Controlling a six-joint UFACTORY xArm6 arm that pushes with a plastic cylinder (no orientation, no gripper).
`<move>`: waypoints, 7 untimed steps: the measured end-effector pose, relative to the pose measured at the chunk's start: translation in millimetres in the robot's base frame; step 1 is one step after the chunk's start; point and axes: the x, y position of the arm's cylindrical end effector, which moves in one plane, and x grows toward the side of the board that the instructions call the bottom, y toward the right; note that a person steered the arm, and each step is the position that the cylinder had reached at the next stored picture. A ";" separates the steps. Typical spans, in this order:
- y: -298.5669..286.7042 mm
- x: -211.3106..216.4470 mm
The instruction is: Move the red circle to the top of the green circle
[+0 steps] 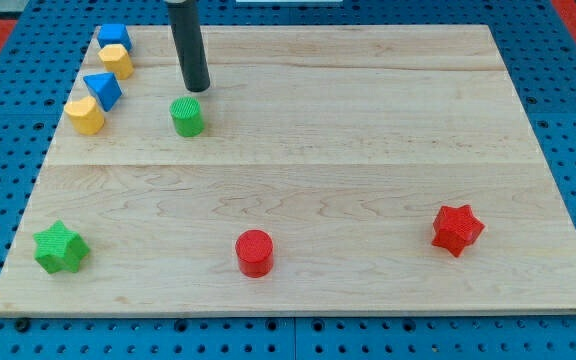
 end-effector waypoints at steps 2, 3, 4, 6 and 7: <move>17.0 62.4; 70.7 89.9; 75.9 164.4; 130.3 263.8; 73.7 267.5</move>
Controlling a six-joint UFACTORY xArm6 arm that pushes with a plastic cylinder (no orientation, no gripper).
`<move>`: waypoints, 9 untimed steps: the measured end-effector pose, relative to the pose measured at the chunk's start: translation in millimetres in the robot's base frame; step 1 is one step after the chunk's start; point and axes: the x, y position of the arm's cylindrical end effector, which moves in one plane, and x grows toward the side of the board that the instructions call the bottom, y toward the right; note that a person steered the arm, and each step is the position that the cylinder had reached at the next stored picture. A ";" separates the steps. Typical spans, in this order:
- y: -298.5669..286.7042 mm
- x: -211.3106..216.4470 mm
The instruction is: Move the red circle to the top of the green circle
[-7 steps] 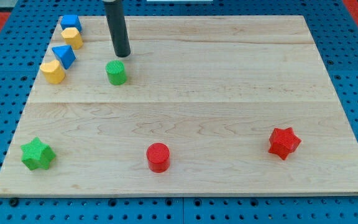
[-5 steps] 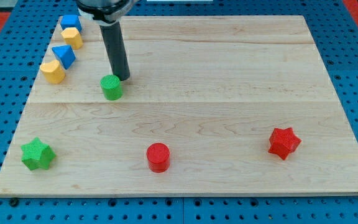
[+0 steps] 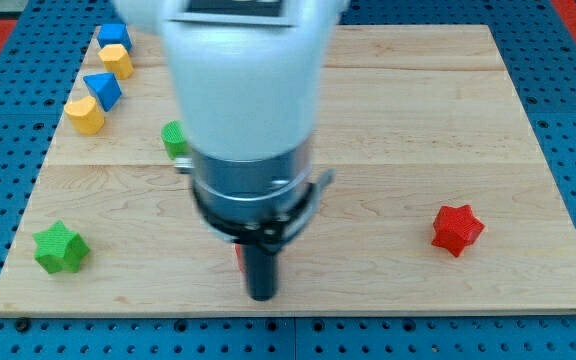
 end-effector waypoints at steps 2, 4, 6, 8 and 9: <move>-34.0 -149.3; -10.1 -116.4; 31.1 -178.1; -23.2 -200.0; -24.2 -206.7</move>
